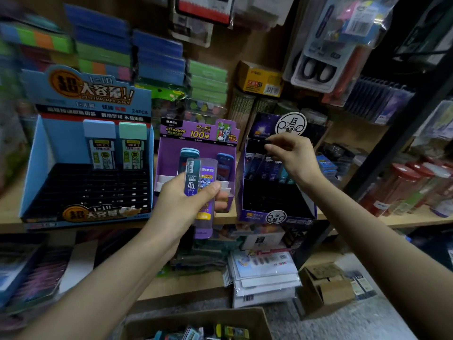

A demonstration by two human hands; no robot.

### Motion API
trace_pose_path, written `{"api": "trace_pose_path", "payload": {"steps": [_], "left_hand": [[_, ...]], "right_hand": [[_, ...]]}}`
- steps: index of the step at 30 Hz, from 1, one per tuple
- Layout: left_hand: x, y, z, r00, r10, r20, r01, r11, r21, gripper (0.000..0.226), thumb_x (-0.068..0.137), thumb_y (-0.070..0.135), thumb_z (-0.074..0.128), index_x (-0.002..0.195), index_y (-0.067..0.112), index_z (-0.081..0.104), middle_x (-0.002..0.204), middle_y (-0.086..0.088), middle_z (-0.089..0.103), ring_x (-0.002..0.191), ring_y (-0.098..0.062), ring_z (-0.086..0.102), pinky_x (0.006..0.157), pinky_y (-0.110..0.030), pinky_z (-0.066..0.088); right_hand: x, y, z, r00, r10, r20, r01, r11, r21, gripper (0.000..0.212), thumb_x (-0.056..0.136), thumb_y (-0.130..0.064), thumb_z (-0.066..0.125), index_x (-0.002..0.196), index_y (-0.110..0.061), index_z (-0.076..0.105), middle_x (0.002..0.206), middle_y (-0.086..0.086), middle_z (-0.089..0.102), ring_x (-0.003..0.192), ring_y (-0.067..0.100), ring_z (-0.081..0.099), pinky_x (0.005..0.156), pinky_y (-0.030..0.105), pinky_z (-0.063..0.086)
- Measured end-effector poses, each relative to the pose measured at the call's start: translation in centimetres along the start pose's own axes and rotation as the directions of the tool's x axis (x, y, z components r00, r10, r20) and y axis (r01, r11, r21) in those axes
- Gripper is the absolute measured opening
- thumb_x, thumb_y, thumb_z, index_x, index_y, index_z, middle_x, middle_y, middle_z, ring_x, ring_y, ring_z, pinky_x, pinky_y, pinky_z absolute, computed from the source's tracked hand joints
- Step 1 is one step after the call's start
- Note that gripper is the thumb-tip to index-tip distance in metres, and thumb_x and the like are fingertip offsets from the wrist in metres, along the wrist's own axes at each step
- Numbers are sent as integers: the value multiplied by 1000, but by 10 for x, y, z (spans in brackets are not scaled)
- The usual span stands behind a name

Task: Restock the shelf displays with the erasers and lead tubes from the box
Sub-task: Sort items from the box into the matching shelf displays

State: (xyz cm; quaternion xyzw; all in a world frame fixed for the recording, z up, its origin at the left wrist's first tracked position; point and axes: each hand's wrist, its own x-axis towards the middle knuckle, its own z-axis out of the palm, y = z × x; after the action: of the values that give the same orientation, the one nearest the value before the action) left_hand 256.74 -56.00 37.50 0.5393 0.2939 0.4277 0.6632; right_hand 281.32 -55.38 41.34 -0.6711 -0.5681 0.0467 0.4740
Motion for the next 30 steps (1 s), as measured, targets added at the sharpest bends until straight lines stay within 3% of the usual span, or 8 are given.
{"api": "trace_pose_path", "payload": {"steps": [5,9,15,18,20,23,26,30], "left_hand": [[-1,0,5,1000,16,23,-16,1000,3,11,86,14,64,96,15,61,79,-4,75,68,-17,72,51,-18,52],[0,-1,8,999,23,32,-23,1000,5,10,86,12,64,95,13,62,79,-6,75,67,-18,72,52,-19,53],[0,-1,10,999,25,49,-25,1000,10,14,86,13,64,99,11,62,81,-8,75,70,-20,73,52,-20,53],[-2,0,10,998,23,56,-23,1000,10,16,87,13,62,102,11,61,82,-8,75,70,-21,73,53,-20,53],[-3,-1,9,997,26,66,-25,1000,-4,17,87,11,61,104,10,60,83,-9,74,69,-21,72,53,-20,53],[-3,-1,12,994,17,110,-15,1000,-23,14,87,7,61,101,8,60,81,-11,74,66,-21,72,53,-21,54],[-5,-4,17,975,6,221,-6,1000,-4,13,85,0,60,94,10,60,72,-10,73,60,-17,70,52,-21,54],[-8,-8,17,959,19,282,-35,998,53,17,82,0,62,96,11,60,72,-2,73,63,-11,70,56,-17,53]], "right_hand": [[7,5,8,999,9,49,-7,999,-37,14,85,-13,67,99,-13,68,85,2,68,84,20,67,83,39,56],[14,8,23,993,115,4,-115,993,-38,18,84,-14,69,100,-6,68,86,9,69,80,22,68,80,38,57],[16,1,29,981,193,-7,-192,966,-176,21,86,-21,67,98,-3,70,86,12,70,77,19,65,77,36,57],[-1,-12,21,991,132,-34,-135,934,-332,22,88,-28,65,98,-9,63,87,6,67,81,21,63,76,38,54],[-23,-26,15,997,71,-32,-76,975,-208,19,89,-34,61,93,-16,57,83,2,64,77,18,63,68,35,51],[-59,-50,9,965,152,212,-204,947,249,22,91,-38,56,86,-17,63,72,-7,63,67,5,58,57,22,48],[-80,-68,13,919,127,372,-256,911,322,15,90,-27,59,82,-16,65,70,-8,60,62,-3,52,55,12,41],[-91,-76,12,920,111,375,-246,910,335,9,89,-12,61,82,-9,65,73,4,60,60,0,52,55,10,40]]}}
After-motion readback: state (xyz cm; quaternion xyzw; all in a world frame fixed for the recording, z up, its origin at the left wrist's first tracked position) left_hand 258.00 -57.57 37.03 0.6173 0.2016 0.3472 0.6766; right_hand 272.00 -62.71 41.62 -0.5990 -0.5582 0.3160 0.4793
